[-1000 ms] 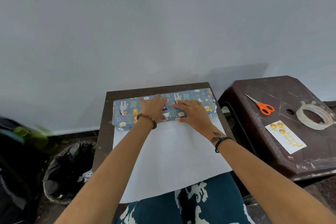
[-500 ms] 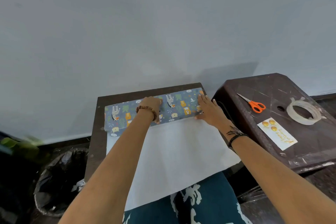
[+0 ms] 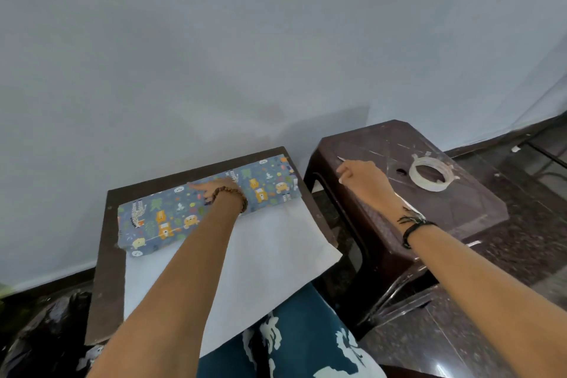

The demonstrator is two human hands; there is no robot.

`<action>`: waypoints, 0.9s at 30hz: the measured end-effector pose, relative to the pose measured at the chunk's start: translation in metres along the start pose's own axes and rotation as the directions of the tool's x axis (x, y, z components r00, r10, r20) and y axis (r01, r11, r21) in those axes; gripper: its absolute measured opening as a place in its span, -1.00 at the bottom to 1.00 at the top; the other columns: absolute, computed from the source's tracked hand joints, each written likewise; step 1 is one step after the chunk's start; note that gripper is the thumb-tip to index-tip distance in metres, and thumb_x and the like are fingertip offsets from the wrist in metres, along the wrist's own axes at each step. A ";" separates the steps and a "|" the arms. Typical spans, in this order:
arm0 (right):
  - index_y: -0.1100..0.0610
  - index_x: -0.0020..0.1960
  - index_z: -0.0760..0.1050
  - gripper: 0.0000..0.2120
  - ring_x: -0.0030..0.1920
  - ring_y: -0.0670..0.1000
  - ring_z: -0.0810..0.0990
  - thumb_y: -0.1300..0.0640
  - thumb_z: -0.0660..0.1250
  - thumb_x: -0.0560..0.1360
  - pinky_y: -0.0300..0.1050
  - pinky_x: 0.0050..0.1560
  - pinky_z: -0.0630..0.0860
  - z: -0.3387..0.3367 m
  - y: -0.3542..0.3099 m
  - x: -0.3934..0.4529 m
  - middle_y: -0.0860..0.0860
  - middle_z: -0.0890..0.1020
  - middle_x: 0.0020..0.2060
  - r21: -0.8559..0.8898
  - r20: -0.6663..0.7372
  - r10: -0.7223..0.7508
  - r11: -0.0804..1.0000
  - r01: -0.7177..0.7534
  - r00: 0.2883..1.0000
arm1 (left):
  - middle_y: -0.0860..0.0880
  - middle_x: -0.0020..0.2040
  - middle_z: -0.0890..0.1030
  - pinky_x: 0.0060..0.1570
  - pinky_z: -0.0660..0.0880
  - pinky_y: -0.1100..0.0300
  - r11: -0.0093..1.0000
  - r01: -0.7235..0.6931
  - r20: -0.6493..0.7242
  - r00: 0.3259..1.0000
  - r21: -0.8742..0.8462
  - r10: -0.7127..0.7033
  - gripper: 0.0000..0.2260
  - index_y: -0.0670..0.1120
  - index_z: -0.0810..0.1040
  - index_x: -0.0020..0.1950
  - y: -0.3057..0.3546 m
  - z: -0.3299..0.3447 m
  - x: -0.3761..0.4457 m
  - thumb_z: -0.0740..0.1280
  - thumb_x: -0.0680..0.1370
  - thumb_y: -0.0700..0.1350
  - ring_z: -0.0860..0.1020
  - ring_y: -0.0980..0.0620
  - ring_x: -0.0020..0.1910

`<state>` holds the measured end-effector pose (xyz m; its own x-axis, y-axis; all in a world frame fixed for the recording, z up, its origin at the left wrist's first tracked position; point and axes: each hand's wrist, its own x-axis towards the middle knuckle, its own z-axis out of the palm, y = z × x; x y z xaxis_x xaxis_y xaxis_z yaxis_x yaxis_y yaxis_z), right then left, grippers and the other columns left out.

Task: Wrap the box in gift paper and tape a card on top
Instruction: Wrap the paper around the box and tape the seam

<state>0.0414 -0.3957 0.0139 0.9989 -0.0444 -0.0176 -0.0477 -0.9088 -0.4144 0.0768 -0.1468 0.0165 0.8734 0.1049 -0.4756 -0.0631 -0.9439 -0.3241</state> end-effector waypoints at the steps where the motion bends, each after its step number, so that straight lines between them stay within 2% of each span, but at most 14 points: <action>1: 0.10 0.09 0.56 -0.78 0.02 0.07 0.60 0.22 0.21 0.52 -0.06 0.02 0.53 -0.004 0.006 -0.002 0.03 0.63 0.05 0.033 -0.016 0.023 0.999 -0.023 1.000 | -0.10 0.41 0.35 0.31 0.24 -0.10 0.984 0.046 -0.074 0.995 -0.173 -0.060 -0.51 -0.17 0.22 0.46 0.005 -0.005 -0.011 0.25 0.59 -0.03 0.35 -0.13 0.37; 3: 0.09 0.06 0.57 -0.80 -0.04 0.06 0.60 0.21 0.22 0.51 -0.13 -0.05 0.49 -0.013 0.015 -0.006 0.04 0.65 0.01 0.112 -0.059 0.067 0.992 -0.060 0.996 | -0.10 0.36 0.40 0.27 0.31 -0.12 0.974 -0.048 -0.176 0.984 -0.221 0.009 -0.56 -0.15 0.31 0.41 0.017 -0.029 -0.019 0.28 0.57 -0.04 0.39 -0.13 0.33; 4: 0.10 0.07 0.57 -0.80 -0.04 0.07 0.60 0.20 0.22 0.52 -0.13 -0.08 0.47 -0.016 0.019 -0.007 0.06 0.65 0.01 0.117 -0.074 0.074 0.991 -0.065 0.995 | -0.11 0.31 0.44 0.24 0.36 -0.11 0.964 -0.146 -0.279 0.957 -0.221 0.081 -0.60 -0.14 0.36 0.38 0.030 -0.043 -0.020 0.30 0.56 -0.09 0.43 -0.15 0.29; 5: 0.10 0.09 0.57 -0.80 -0.02 0.08 0.60 0.19 0.22 0.52 -0.13 -0.10 0.46 -0.020 0.023 -0.008 0.06 0.64 0.02 0.117 -0.081 0.080 0.991 -0.070 0.994 | -0.13 0.26 0.47 0.20 0.40 -0.06 0.927 -0.231 -0.364 0.924 -0.296 0.114 -0.64 -0.14 0.42 0.32 0.046 -0.053 -0.017 0.32 0.53 -0.14 0.46 -0.17 0.24; 8: 0.10 0.07 0.56 -0.79 0.01 0.09 0.58 0.21 0.21 0.51 -0.10 -0.11 0.44 -0.033 0.039 -0.010 0.04 0.63 0.03 0.114 -0.117 0.095 0.990 -0.082 0.989 | -0.18 0.09 0.60 0.10 0.49 0.04 0.679 -0.504 -0.469 0.845 -0.534 0.258 -0.76 -0.18 0.60 0.08 0.118 -0.077 -0.033 0.38 0.44 -0.17 0.55 -0.18 0.11; 10: 0.13 0.06 0.55 -0.80 0.04 0.14 0.56 0.24 0.20 0.51 -0.05 -0.12 0.44 -0.041 0.057 -0.011 0.06 0.63 0.02 0.053 -0.160 0.100 0.994 -0.093 0.982 | -0.18 -0.04 0.66 0.04 0.52 0.08 0.527 -0.584 -0.492 0.809 -0.618 0.320 -0.86 -0.18 0.65 -0.09 0.168 -0.085 -0.047 0.38 0.43 -0.15 0.60 -0.15 0.01; 13: 0.21 0.05 0.52 -0.84 0.05 0.18 0.57 0.26 0.20 0.54 -0.06 -0.20 0.39 -0.052 0.090 -0.019 0.12 0.61 -0.03 -0.175 -0.257 0.122 0.970 -0.170 0.959 | -0.20 -0.09 0.66 0.04 0.54 -0.01 0.379 -0.605 -0.483 0.792 -0.701 0.372 -0.85 -0.22 0.65 -0.11 0.229 -0.084 -0.048 0.32 0.46 -0.18 0.59 -0.19 -0.01; 16: 0.25 0.11 0.50 -0.80 0.11 0.19 0.50 0.27 0.19 0.53 -0.05 -0.11 0.41 -0.052 0.119 -0.028 0.17 0.51 0.09 -0.163 -0.316 0.219 0.946 -0.280 0.923 | -0.13 0.07 0.63 0.16 0.45 0.02 0.418 -0.650 -0.509 0.759 -0.635 0.407 -0.83 -0.14 0.65 0.01 0.265 -0.081 -0.045 0.35 0.45 -0.22 0.53 -0.14 0.12; 18: 0.24 0.14 0.48 -0.79 0.12 0.18 0.48 0.26 0.19 0.54 -0.04 -0.12 0.42 -0.046 0.132 -0.031 0.16 0.43 0.18 -0.206 -0.288 0.250 0.927 -0.314 0.925 | -0.15 0.11 0.61 0.17 0.45 0.03 0.440 -0.656 -0.493 0.753 -0.613 0.436 -0.80 -0.13 0.64 0.05 0.281 -0.077 -0.039 0.35 0.44 -0.23 0.54 -0.14 0.13; 20: 0.24 0.10 0.47 -0.82 0.08 0.18 0.51 0.27 0.17 0.55 -0.05 -0.18 0.39 -0.041 0.141 -0.031 0.16 0.43 0.18 -0.233 -0.261 0.258 0.918 -0.320 0.930 | -0.17 0.11 0.61 0.17 0.46 0.04 0.448 -0.643 -0.476 0.764 -0.621 0.436 -0.79 -0.14 0.63 0.06 0.289 -0.072 -0.033 0.34 0.45 -0.23 0.55 -0.15 0.12; 23: 0.24 0.08 0.45 -0.84 0.02 0.17 0.54 0.32 0.14 0.55 -0.09 -0.22 0.34 -0.037 0.143 -0.029 0.13 0.46 0.15 -0.251 -0.274 0.240 0.917 -0.310 0.931 | -0.18 0.07 0.64 0.17 0.47 0.04 0.384 -0.599 -0.454 0.793 -0.703 0.406 -0.79 -0.19 0.64 0.07 0.287 -0.067 -0.031 0.31 0.47 -0.24 0.57 -0.16 0.09; 27: 0.24 0.10 0.45 -0.84 0.02 0.17 0.57 0.28 0.14 0.57 -0.05 -0.16 0.43 -0.034 0.147 -0.029 0.12 0.50 0.12 -0.258 -0.229 0.258 0.913 -0.314 0.939 | -0.22 0.08 0.62 0.13 0.51 0.04 0.285 -0.531 -0.410 0.825 -0.798 0.390 -0.79 -0.27 0.60 0.10 0.271 -0.059 -0.032 0.30 0.52 -0.25 0.58 -0.13 0.09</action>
<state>0.0051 -0.5425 -0.0158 0.9246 -0.3712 0.0850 -0.3581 -0.9235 -0.1379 0.0605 -0.4245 -0.0076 0.8937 -0.4096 -0.1833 -0.0965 -0.5743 0.8129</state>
